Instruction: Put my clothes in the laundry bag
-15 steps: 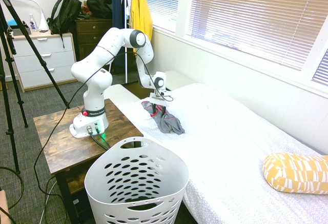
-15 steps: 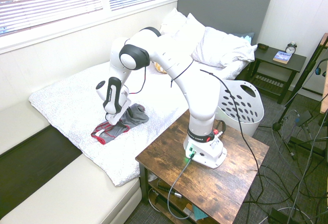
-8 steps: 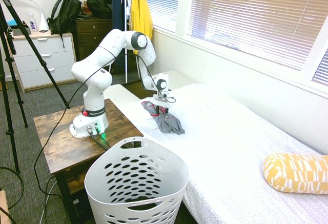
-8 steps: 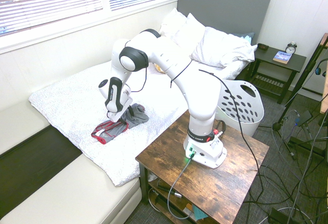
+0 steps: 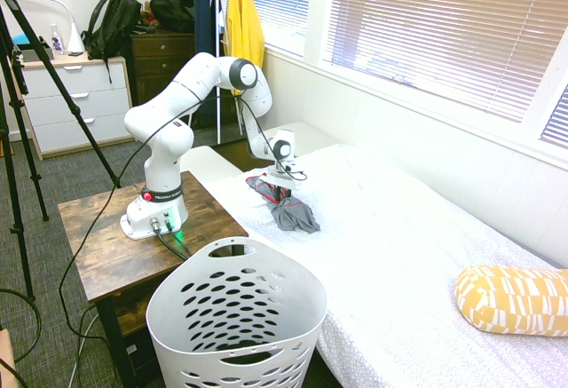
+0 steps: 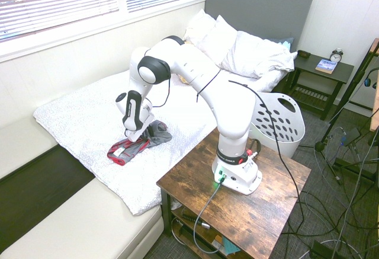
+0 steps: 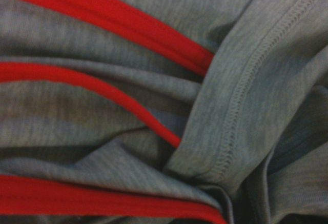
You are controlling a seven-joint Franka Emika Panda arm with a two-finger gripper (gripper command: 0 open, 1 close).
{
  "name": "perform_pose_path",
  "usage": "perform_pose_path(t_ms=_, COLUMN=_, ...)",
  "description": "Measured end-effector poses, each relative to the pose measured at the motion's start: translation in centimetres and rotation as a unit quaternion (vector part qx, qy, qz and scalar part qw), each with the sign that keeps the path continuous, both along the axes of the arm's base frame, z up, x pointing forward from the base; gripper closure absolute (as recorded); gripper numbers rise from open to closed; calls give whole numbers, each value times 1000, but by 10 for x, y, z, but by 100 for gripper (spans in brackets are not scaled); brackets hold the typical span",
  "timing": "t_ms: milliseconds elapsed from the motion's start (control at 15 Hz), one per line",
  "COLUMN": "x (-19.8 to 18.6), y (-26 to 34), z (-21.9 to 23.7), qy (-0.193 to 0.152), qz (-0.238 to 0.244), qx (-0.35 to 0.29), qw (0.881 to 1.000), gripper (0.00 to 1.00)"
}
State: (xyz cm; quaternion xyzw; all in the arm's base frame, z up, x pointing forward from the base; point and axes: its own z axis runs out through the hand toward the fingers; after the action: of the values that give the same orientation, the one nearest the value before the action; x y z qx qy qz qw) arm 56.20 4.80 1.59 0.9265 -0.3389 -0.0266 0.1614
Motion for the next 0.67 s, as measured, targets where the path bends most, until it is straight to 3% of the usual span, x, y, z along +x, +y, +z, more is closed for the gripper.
perform_pose_path(t_ms=667, x=0, y=5, z=2, qy=0, qz=0, qx=8, qw=1000, gripper=100)
